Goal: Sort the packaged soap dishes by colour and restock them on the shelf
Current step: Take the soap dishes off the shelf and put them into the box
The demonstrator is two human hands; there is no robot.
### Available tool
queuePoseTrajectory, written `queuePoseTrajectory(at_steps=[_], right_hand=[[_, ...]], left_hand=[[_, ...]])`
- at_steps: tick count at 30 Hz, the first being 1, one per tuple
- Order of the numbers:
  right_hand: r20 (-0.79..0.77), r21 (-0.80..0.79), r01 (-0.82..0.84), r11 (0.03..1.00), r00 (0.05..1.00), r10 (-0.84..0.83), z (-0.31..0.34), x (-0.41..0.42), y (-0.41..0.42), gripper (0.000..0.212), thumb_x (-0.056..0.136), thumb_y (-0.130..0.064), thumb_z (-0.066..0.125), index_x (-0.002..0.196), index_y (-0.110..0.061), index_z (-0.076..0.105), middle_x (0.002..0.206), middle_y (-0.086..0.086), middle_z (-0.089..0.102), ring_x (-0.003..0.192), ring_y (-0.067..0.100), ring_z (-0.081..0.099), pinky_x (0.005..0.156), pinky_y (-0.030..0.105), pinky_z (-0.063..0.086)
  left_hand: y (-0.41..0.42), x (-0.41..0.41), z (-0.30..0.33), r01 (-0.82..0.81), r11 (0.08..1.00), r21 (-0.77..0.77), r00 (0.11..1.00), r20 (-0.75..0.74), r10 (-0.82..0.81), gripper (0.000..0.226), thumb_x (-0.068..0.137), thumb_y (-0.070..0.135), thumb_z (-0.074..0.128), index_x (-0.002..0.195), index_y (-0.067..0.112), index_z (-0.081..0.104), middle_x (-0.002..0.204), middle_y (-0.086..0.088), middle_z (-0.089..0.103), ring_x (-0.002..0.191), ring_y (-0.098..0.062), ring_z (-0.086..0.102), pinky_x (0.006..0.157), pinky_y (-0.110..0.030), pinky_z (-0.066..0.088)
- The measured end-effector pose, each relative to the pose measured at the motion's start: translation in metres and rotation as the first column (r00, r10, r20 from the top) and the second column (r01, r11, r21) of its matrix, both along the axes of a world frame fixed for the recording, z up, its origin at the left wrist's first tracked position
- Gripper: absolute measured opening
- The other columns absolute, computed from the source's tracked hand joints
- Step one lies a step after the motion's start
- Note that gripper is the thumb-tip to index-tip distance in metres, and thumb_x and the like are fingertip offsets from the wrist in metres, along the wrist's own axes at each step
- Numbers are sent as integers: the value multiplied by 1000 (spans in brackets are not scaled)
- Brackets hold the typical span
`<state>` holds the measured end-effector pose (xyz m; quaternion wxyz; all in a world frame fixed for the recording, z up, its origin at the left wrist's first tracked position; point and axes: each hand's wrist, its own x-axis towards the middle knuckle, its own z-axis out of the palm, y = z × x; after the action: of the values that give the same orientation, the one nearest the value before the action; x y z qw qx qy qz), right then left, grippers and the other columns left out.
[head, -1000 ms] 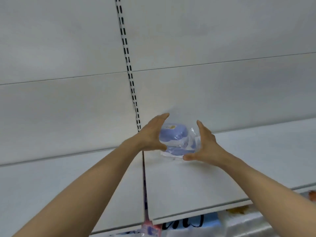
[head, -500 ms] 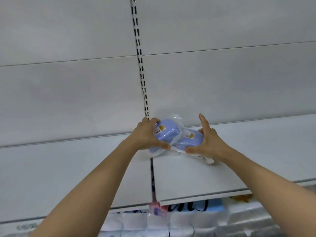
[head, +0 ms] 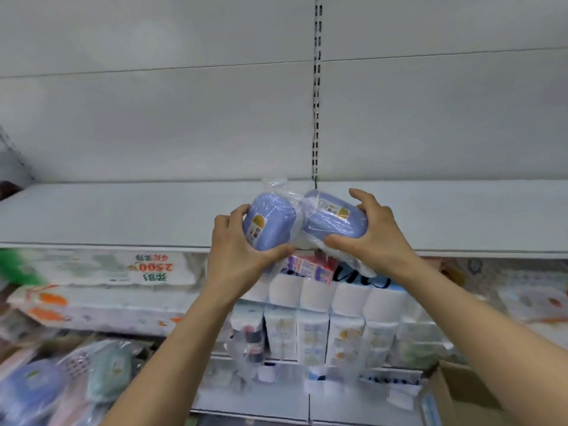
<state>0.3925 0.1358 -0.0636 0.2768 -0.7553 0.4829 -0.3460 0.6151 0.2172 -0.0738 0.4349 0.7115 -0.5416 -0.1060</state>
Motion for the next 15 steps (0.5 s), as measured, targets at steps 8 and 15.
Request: queuePoseTrajectory(at_steps=[8, 15], right_hand=[[-197, -104, -143, 984, 973, 121, 2, 125, 62, 92, 68, -54, 77, 145, -31, 31, 134, 3, 49, 124, 23, 42, 100, 43, 42], [-402, -122, -310, 943, 884, 239, -37, 295, 125, 82, 65, -71, 64, 135, -36, 40, 129, -4, 55, 117, 24, 49, 92, 38, 39]], left_hand=[[103, 96, -23, -218, 976, 0, 964, -158, 215, 87, 59, 49, 89, 132, 29, 46, 119, 6, 43, 110, -12, 49, 92, -25, 41], [199, 237, -70, -381, 916, 126, 867, -296, 401, 98, 57, 59, 88, 138, 26, 44, 129, 4, 47, 112, -12, 52, 91, -31, 45]])
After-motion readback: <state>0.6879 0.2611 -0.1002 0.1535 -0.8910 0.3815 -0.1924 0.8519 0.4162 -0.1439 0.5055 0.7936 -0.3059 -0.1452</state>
